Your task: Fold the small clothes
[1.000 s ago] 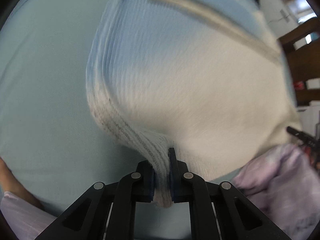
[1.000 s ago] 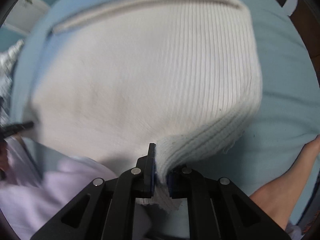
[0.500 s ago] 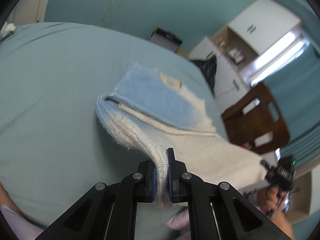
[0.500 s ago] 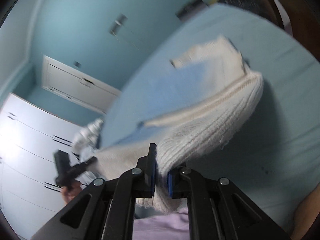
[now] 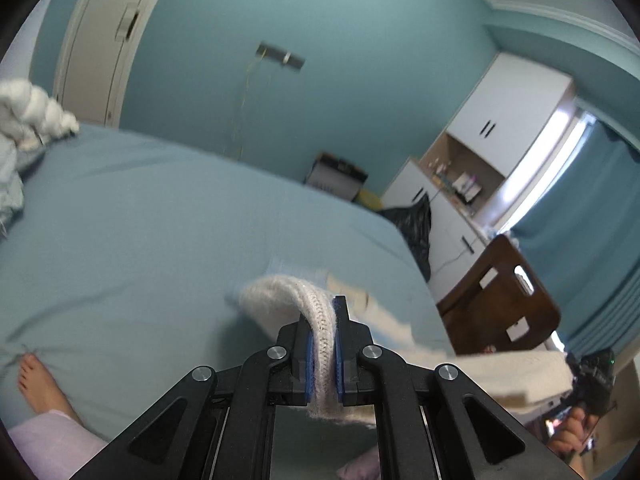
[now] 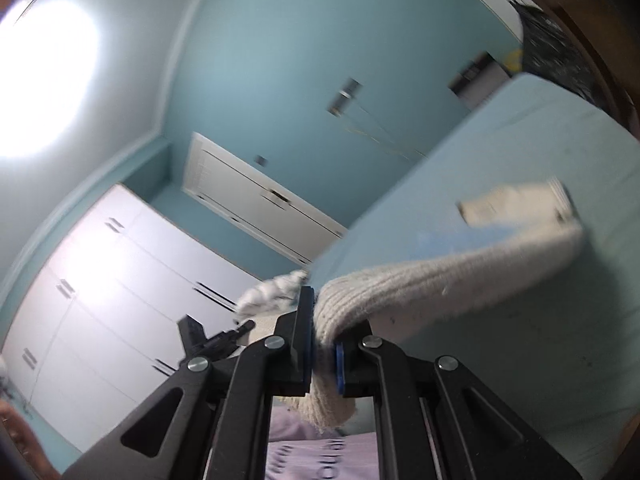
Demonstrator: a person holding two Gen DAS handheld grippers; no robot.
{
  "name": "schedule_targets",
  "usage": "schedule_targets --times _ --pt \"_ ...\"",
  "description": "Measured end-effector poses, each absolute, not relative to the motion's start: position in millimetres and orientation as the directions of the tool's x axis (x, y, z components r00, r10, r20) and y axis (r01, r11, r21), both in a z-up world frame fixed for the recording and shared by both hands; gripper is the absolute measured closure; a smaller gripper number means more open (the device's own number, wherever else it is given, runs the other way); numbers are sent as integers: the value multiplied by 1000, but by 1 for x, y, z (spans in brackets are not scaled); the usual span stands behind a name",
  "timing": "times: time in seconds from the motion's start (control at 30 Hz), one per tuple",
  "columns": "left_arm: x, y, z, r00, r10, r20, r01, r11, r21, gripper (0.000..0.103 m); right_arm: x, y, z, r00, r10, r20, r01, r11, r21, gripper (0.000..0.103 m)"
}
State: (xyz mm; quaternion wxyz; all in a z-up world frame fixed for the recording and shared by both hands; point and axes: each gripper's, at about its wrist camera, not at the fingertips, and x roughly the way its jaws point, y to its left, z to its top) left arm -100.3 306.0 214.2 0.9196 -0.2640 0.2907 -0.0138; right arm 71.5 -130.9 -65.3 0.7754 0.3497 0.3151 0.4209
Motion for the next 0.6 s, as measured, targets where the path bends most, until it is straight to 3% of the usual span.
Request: schedule_targets --times 0.1,0.23,0.4,0.6 --pt "-128 300 228 837 -195 -511 -87 875 -476 96 51 -138 -62 444 880 -168 -434 375 819 98" --pt "-146 294 226 803 -254 -539 -48 874 -484 96 18 -144 -68 417 887 -201 -433 388 814 98" --pt "-86 288 185 709 -241 -663 -127 881 -456 96 41 -134 -97 374 858 -352 -347 482 805 98" --pt "31 291 174 663 -264 -701 -163 862 -479 96 132 -140 -125 402 834 -378 -163 472 867 98"
